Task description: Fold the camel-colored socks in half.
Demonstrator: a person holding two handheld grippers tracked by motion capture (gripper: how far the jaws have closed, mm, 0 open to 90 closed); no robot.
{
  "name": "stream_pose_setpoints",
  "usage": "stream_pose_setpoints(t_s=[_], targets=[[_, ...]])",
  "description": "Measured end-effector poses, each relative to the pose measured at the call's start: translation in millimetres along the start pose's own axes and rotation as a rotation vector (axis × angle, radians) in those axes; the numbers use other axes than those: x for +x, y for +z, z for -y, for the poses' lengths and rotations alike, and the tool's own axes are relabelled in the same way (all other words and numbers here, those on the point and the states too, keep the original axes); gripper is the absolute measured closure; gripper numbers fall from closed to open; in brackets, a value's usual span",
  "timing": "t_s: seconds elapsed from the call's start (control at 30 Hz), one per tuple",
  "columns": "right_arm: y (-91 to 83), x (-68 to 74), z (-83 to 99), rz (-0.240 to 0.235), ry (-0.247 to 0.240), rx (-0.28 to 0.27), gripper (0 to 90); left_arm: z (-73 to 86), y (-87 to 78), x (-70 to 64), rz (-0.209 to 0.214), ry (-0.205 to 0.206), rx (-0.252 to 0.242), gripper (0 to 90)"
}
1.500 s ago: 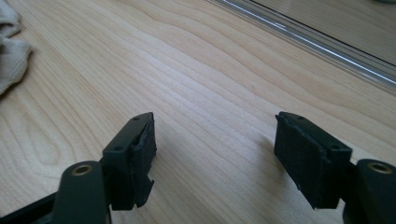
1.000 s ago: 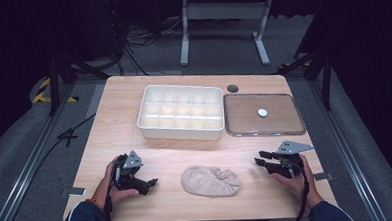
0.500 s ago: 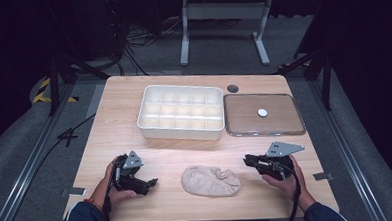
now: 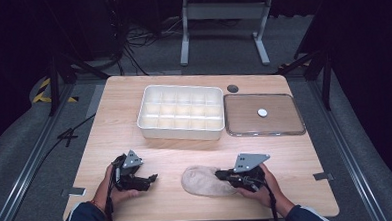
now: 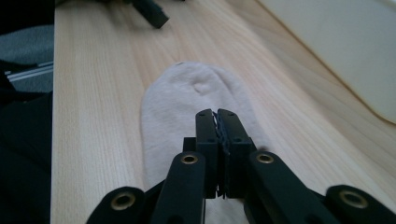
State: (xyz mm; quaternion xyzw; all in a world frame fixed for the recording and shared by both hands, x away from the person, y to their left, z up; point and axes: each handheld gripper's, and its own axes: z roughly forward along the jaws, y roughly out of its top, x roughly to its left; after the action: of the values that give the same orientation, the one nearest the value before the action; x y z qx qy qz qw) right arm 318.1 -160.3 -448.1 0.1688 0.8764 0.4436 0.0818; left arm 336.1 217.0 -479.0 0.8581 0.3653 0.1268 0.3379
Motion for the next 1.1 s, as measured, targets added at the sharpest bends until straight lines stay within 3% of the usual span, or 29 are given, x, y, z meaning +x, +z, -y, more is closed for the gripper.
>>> stream_pose_setpoints(t_s=[0.1,0.37,0.53,0.77,0.8,0.93,1.0,1.07,1.1], targets=[[11.5,4.1,-1.2,-0.019,-0.01,0.024,88.3,-4.1,0.9,-1.5,0.053,-0.008,-0.016,26.5],[32.4,6.1,4.6,-0.02,-0.03,0.097,88.6,-27.5,12.7,-31.3,0.168,0.004,-0.081,28.5],[37.6,7.8,7.5,-0.02,-0.034,0.108,89.2,-39.2,26.7,-48.9,0.225,0.028,-0.074,29.3],[38.5,6.8,8.0,-0.021,-0.049,0.105,89.4,-48.3,44.7,-61.8,0.241,0.044,-0.041,28.8],[38.8,7.1,8.3,-0.019,-0.052,0.103,89.4,-51.1,49.7,-67.5,0.221,0.061,-0.035,28.6],[38.4,7.7,8.2,-0.023,-0.056,0.104,89.4,-55.6,53.0,-71.0,0.209,0.076,-0.028,30.2],[38.4,7.5,8.3,-0.023,-0.053,0.104,89.4,-57.8,53.7,-75.2,0.194,0.091,-0.017,35.6],[37.7,7.8,8.5,-0.019,-0.055,0.108,89.4,-59.4,52.3,-78.1,0.204,0.105,-0.002,49.6],[37.7,7.8,8.5,-0.019,-0.055,0.108,89.4,-59.4,52.3,-78.1,0.204,0.105,-0.002,52.3]])
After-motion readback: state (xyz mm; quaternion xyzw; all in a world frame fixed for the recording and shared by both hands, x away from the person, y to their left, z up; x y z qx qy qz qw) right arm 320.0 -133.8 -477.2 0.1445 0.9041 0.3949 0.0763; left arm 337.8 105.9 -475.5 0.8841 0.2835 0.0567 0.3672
